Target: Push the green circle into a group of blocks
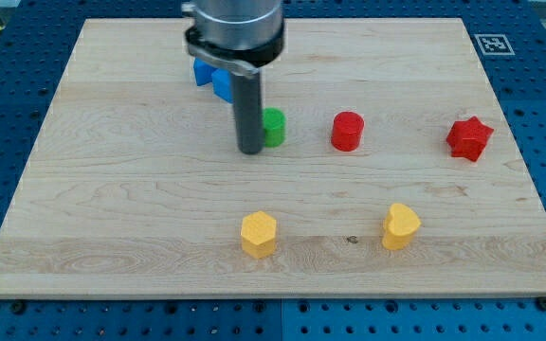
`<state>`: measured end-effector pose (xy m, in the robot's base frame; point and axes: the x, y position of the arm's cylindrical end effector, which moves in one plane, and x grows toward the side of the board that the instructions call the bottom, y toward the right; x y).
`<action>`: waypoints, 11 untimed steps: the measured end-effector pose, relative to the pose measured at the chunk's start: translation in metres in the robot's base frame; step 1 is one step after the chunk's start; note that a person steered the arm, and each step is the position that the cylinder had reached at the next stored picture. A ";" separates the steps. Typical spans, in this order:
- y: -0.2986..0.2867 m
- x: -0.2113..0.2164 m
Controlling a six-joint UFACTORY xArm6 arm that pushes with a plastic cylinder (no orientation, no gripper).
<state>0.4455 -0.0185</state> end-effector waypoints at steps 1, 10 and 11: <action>0.018 0.000; 0.034 -0.095; 0.023 -0.119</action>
